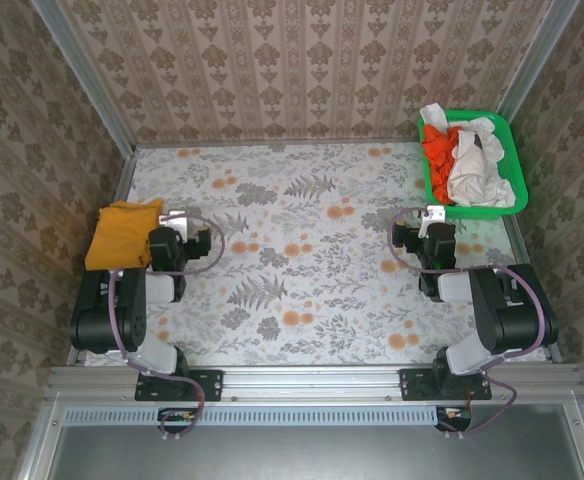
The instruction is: Fold and stack the t-shirts
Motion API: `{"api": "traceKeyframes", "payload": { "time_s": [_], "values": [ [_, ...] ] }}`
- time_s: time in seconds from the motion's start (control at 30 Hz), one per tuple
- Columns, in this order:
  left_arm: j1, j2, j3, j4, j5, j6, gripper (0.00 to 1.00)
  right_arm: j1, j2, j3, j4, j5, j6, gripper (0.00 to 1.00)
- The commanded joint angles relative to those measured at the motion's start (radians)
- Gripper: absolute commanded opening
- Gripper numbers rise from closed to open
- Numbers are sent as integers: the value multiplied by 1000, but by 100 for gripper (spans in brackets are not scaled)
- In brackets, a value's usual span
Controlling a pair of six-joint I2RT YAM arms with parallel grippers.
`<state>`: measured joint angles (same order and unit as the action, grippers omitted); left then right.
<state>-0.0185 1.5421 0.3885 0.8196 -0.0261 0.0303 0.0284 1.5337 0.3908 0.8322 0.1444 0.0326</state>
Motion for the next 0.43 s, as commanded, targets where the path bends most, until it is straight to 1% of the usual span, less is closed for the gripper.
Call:
{"api": "traceKeyframes", "payload": {
  "time_s": [0.0,0.4],
  "values": [
    [-1,-8,19,26,-8,17,100,-4,0,10,39,-20,13,100],
    [0,-7,20,25,-5,17,100,1,-5,-4,62,-12,12,100]
  ]
}}
